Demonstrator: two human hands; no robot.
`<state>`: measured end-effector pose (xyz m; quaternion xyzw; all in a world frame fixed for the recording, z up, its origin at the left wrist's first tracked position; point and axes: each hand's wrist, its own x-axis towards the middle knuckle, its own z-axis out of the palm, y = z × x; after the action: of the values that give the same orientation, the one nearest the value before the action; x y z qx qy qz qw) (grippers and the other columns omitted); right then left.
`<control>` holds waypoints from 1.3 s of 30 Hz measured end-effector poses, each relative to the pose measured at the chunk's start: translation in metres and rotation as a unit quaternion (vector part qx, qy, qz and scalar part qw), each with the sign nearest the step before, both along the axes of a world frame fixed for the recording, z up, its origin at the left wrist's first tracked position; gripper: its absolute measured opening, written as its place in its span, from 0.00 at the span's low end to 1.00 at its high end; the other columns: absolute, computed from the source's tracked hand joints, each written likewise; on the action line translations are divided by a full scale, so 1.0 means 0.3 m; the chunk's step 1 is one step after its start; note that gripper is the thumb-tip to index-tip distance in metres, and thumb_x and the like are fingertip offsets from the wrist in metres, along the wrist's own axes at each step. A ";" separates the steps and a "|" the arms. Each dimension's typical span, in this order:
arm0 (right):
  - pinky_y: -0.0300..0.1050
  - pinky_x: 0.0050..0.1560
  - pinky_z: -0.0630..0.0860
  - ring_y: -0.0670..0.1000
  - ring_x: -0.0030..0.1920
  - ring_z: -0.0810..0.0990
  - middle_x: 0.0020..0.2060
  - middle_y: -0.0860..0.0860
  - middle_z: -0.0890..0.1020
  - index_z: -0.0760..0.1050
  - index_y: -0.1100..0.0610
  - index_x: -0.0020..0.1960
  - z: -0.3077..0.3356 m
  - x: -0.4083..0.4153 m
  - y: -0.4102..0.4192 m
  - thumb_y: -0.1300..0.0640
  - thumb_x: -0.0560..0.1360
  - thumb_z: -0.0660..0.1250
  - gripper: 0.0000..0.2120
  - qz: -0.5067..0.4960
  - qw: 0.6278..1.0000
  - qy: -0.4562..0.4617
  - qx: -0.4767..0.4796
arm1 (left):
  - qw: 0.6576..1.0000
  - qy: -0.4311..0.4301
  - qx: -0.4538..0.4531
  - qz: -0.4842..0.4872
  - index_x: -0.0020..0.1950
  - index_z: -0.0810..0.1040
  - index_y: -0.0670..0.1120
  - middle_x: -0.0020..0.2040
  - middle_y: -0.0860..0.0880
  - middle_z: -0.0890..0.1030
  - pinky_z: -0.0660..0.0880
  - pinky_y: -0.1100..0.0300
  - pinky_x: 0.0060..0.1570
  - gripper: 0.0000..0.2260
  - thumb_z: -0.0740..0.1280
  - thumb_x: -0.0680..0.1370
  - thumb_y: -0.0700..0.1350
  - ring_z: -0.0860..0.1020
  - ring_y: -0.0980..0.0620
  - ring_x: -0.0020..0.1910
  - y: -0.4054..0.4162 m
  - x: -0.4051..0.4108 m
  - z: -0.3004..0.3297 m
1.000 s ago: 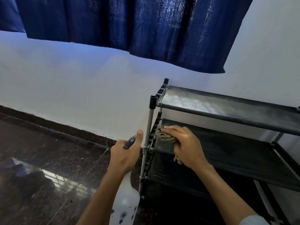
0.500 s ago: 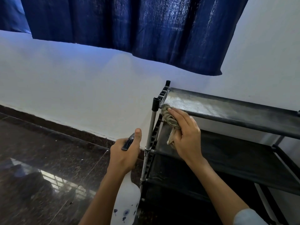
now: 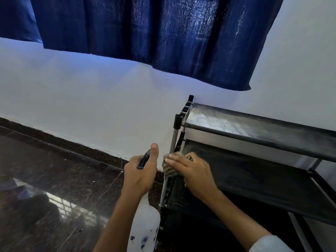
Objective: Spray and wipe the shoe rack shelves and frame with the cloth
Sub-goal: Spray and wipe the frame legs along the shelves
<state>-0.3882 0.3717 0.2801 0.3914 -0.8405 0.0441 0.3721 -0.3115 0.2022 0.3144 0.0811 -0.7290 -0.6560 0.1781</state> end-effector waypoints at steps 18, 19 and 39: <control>0.43 0.31 0.76 0.51 0.38 0.77 0.55 0.44 0.82 0.80 0.48 0.58 -0.128 0.026 0.006 0.60 0.61 0.80 0.27 -0.007 1.000 0.015 0.005 | 0.999 -0.013 -0.021 0.032 0.40 0.76 0.30 0.34 0.36 0.80 0.70 0.70 0.24 0.35 0.59 0.76 0.65 0.76 0.53 0.29 -0.008 -0.022 -0.036; 0.43 0.31 0.76 0.50 0.38 0.77 0.55 0.44 0.82 0.80 0.47 0.58 -0.167 0.039 0.016 0.60 0.61 0.79 0.27 -0.012 1.000 -0.002 0.015 | 0.999 -0.013 -0.027 0.033 0.38 0.76 0.31 0.32 0.39 0.80 0.71 0.70 0.25 0.35 0.59 0.76 0.65 0.75 0.55 0.27 -0.007 -0.020 -0.036; 0.43 0.33 0.73 0.53 0.42 0.80 0.56 0.46 0.81 0.78 0.50 0.61 -0.232 0.075 -0.027 0.59 0.66 0.76 0.24 -0.042 0.998 0.041 0.011 | 0.997 -0.007 -0.073 0.019 0.38 0.75 0.31 0.35 0.36 0.81 0.73 0.57 0.36 0.41 0.55 0.68 0.72 0.76 0.51 0.31 -0.030 -0.012 -0.039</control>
<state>-0.3658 0.3637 0.2105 0.3614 -0.8406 0.0031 0.4034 -0.3152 0.1932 0.3026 0.0863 -0.7747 -0.5965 0.1913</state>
